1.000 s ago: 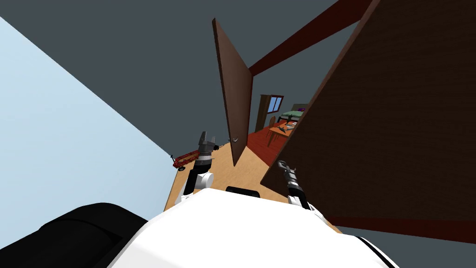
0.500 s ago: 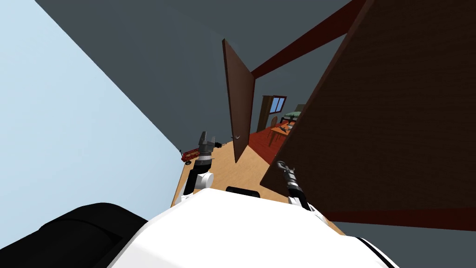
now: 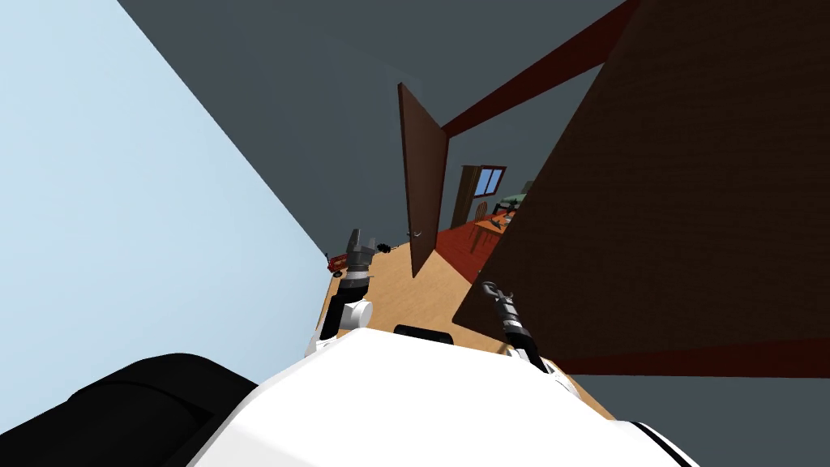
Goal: Pull the door open
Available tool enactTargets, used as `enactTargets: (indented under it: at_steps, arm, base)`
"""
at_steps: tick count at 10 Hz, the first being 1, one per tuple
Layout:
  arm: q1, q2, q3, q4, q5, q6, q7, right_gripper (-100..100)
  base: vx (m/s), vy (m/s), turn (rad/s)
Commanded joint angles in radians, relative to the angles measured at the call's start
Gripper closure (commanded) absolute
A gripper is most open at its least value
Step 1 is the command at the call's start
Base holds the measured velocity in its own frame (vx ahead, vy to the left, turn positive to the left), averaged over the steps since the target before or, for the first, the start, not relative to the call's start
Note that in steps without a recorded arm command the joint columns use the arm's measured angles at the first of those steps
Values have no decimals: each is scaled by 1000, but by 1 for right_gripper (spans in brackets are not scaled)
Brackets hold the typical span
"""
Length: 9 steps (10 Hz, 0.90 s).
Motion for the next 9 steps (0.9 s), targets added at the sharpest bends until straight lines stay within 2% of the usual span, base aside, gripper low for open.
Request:
enactTargets:
  at_steps: [1,4,6,9]
  arm:
    - [7,-7,21,0,10,-19,-20,100]
    - [21,-22,48,-7,24,-38,-46,100]
    - [18,-19,42,-2,21,-30,-39,100]
    - [16,-15,40,-9,21,-23,-34,100]
  base:
    - [-200,-24,61]
    - [-196,-33,61]
    - [-97,-20,52]
    - [-188,-72,159]
